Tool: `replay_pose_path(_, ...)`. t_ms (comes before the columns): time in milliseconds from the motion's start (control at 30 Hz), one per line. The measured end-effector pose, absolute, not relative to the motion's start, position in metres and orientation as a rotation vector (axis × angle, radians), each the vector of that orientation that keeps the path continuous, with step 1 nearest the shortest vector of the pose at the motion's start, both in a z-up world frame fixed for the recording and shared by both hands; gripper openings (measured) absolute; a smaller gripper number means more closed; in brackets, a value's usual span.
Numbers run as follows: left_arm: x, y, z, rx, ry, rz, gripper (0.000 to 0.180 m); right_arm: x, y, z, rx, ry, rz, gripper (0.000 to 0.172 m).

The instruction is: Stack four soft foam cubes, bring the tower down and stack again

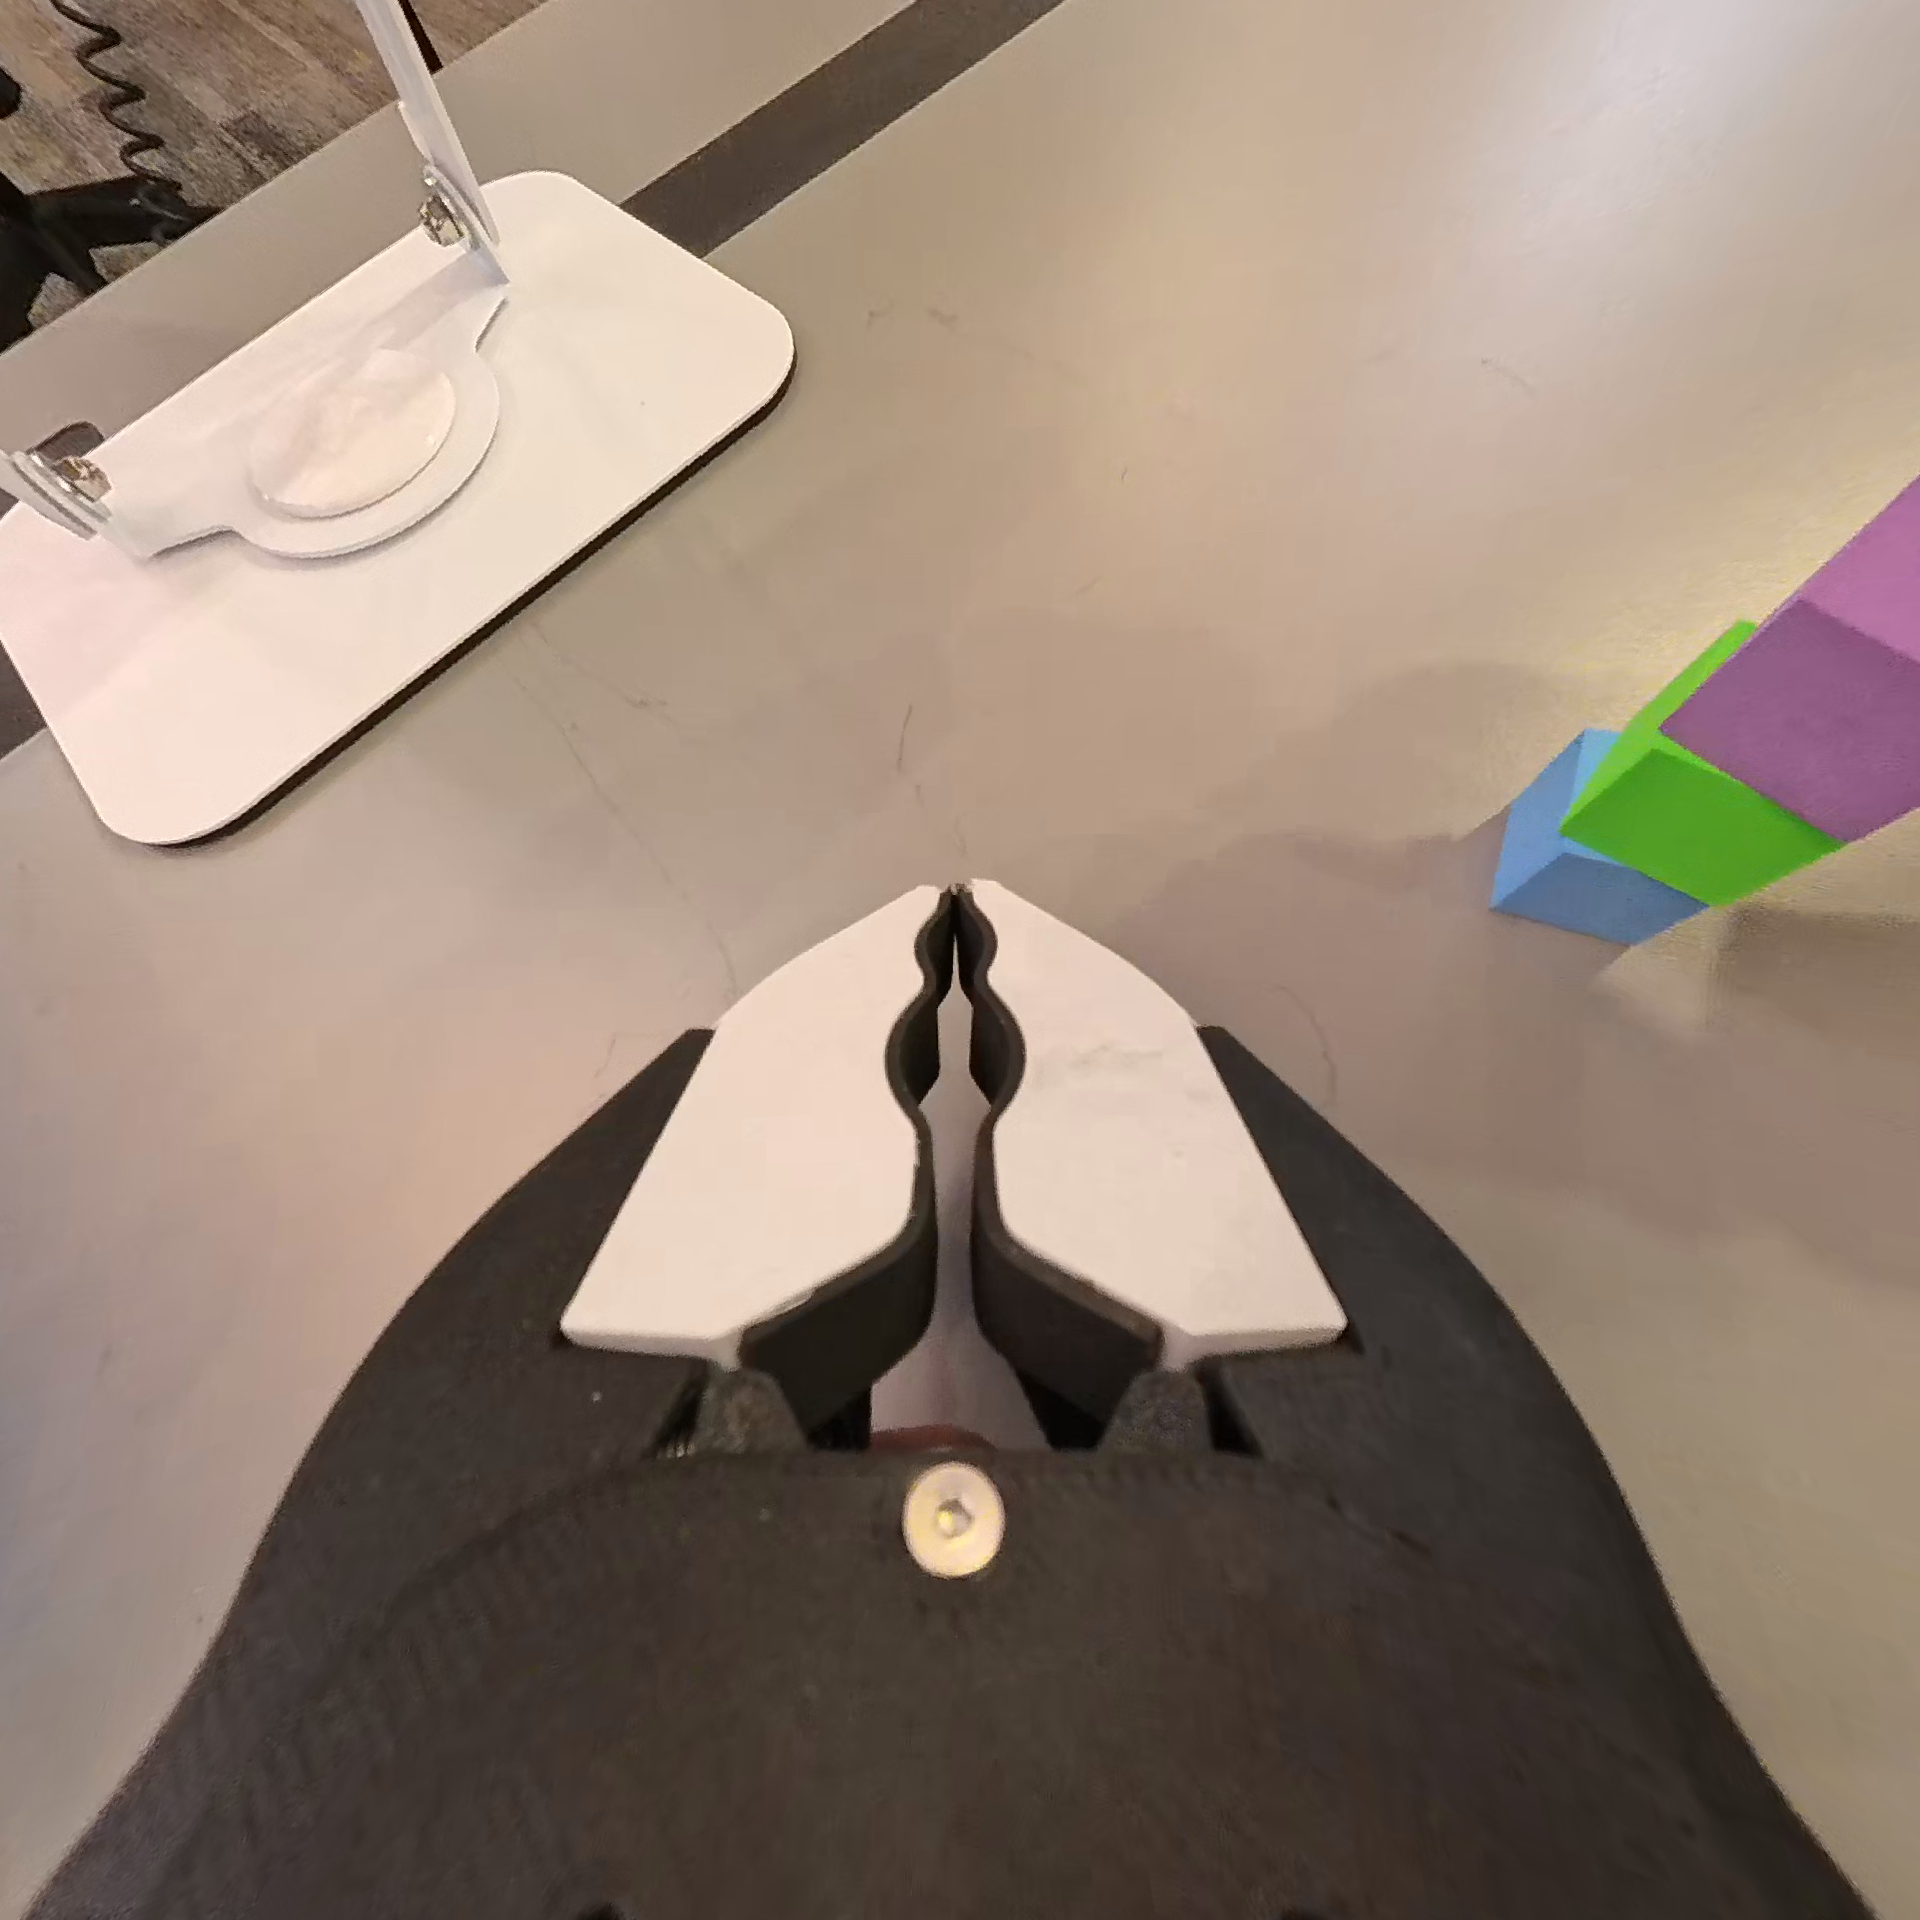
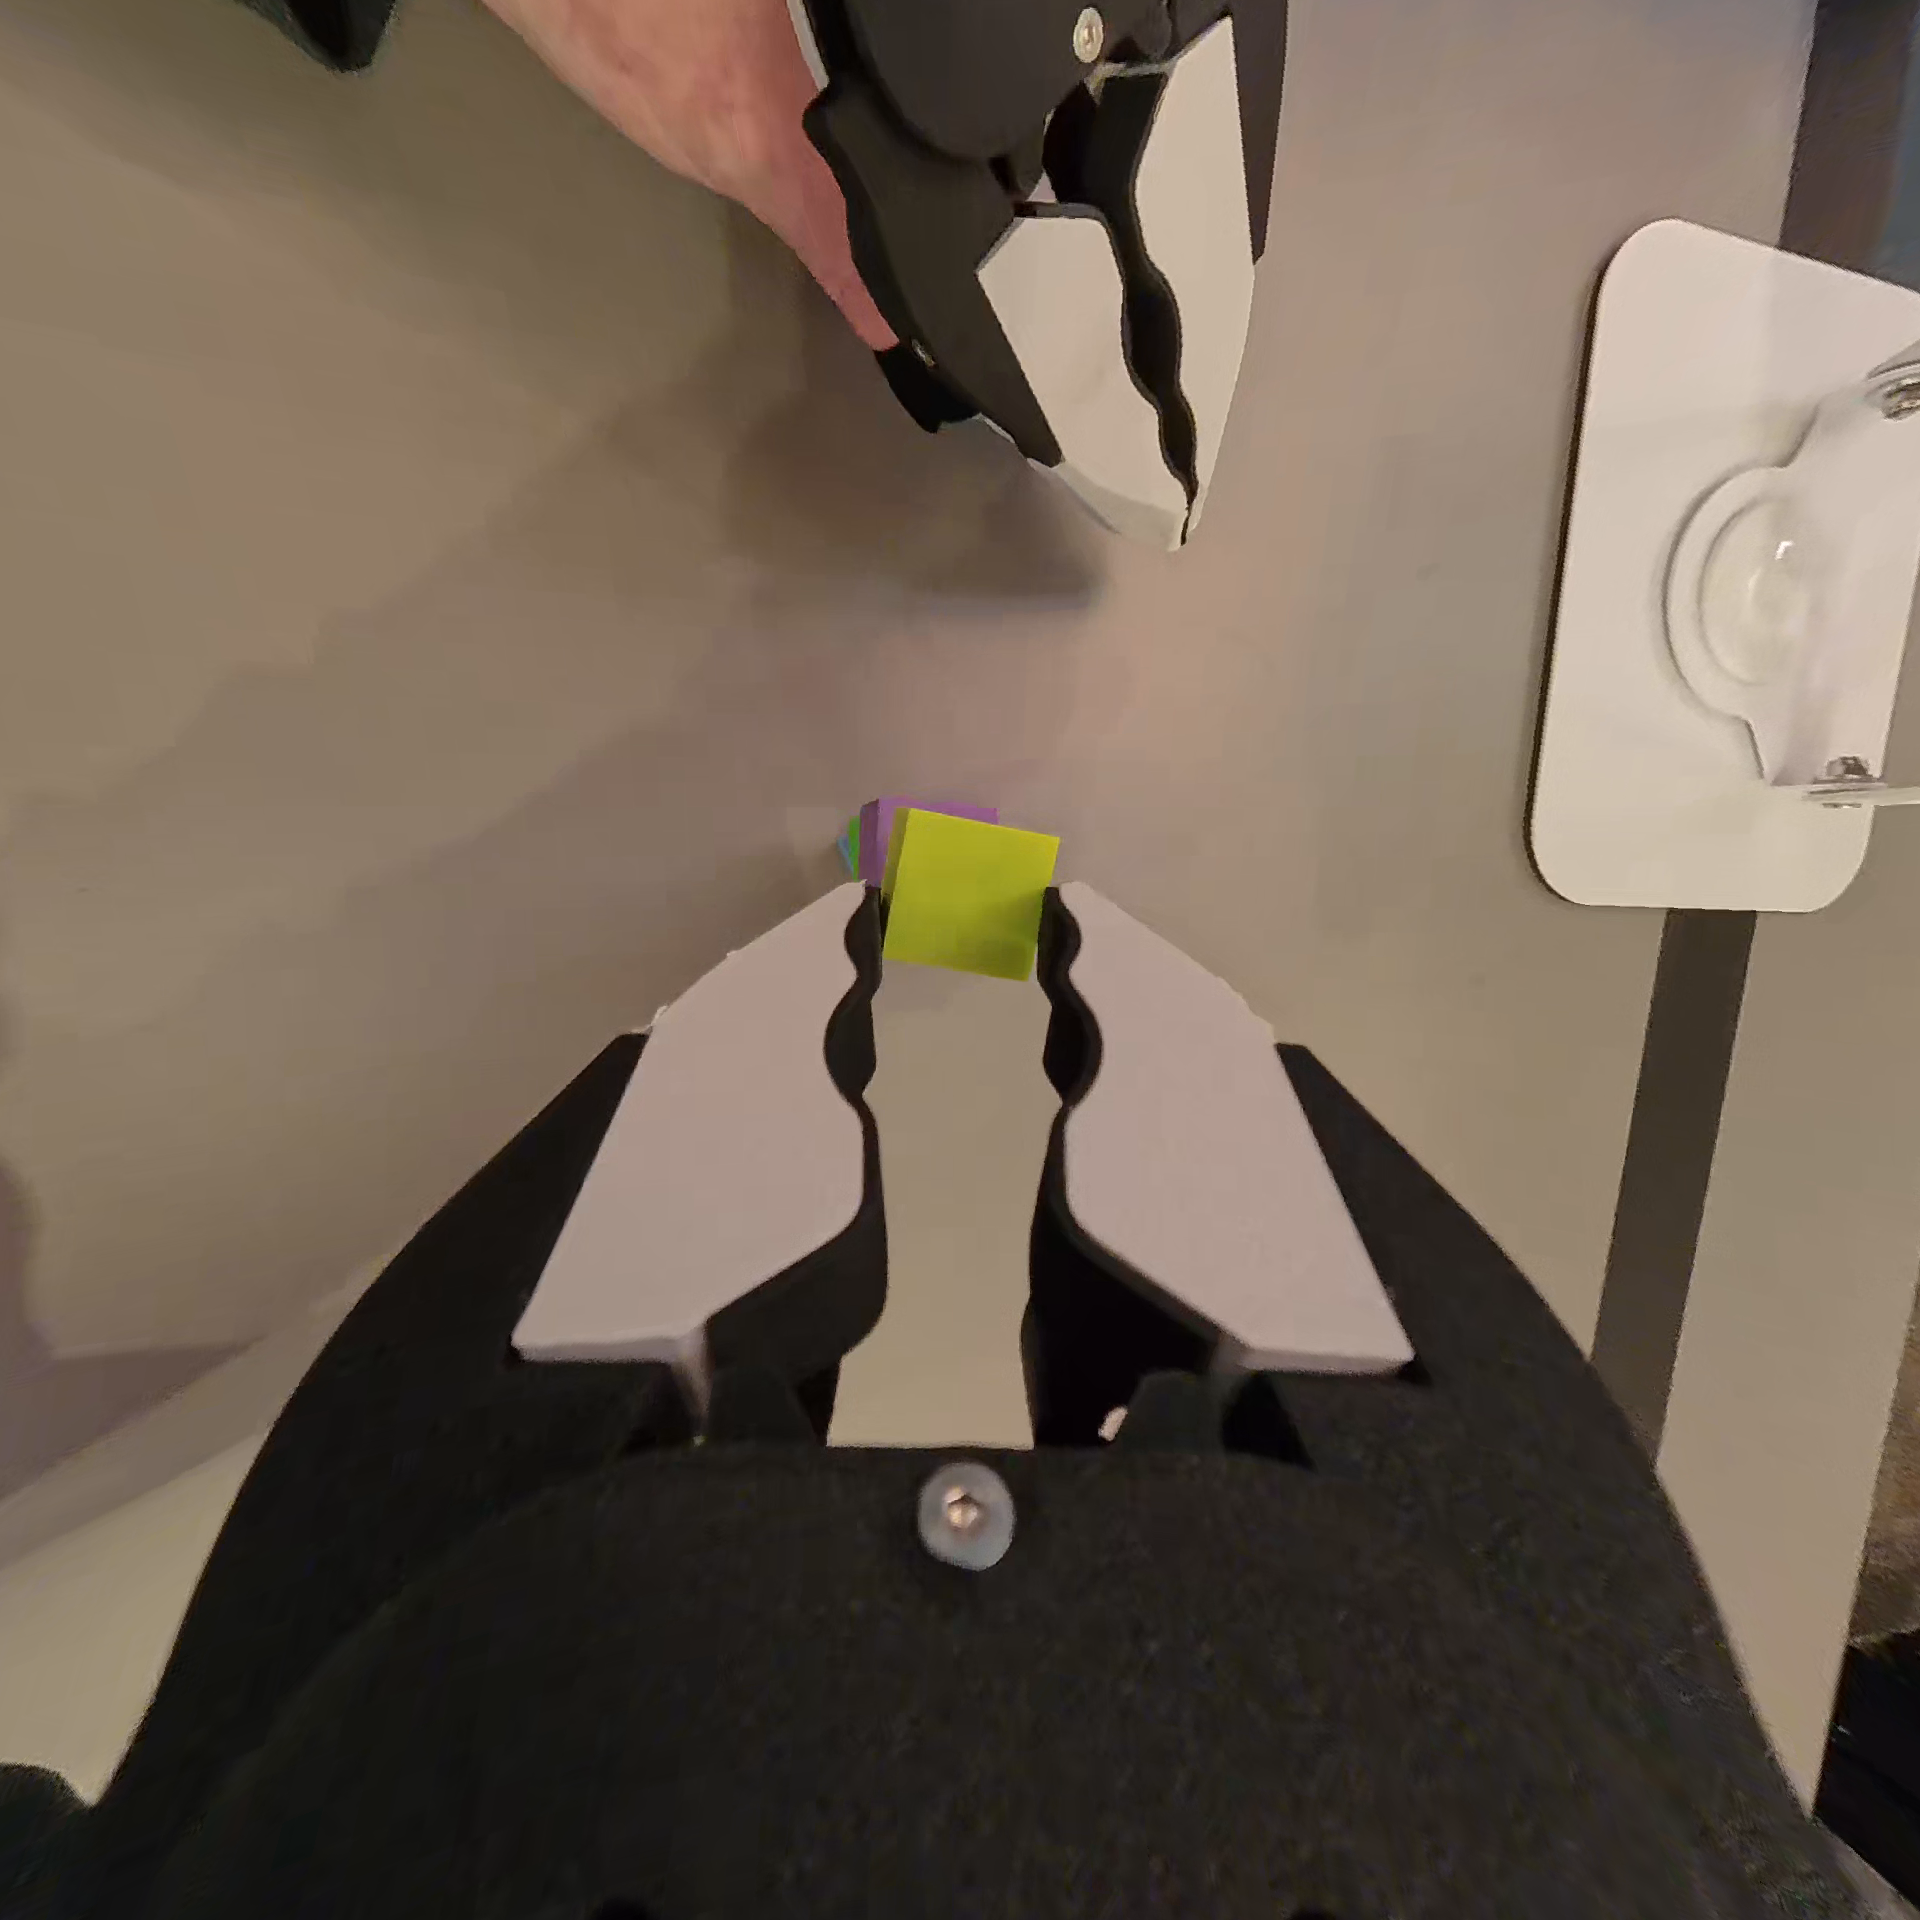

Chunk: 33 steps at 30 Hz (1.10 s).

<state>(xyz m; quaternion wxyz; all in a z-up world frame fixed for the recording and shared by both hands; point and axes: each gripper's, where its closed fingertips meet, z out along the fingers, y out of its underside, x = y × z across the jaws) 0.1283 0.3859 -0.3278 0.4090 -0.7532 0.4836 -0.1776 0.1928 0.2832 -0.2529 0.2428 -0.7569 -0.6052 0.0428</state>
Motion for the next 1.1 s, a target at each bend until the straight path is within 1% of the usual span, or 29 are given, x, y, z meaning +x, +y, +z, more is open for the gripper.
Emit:
replay_pose_path(167,0.128,0.386,-0.328,-1.900,1.217,-0.450,0.000,0.195,0.286,-0.265,-2.106,-1.659,0.115,0.029)
replay_pose_path(433,0.128,0.386,-0.329,-1.901,1.221,-0.443,0.000,0.189,0.285,-0.259,-2.077,-1.644,0.173,0.028)
replay_pose_path(800,0.128,0.386,-0.329,-1.901,1.225,-0.440,0.000,0.188,0.284,-0.265,-2.107,-1.711,0.083,0.029)
replay_pose_path(967,0.128,0.385,-0.329,-1.900,1.226,-0.440,0.000,0.187,0.286,-0.260,-2.103,-1.673,0.046,0.049)
replay_pose_path(1067,0.128,0.385,-0.329,-1.899,1.227,-0.439,0.000,0.189,0.286,-0.240,-2.053,-1.566,0.055,0.061)
replay_pose_path(1100,0.128,0.385,-0.329,-1.898,1.226,-0.440,0.000,0.193,0.286,-0.233,-2.036,-1.509,0.056,0.060)
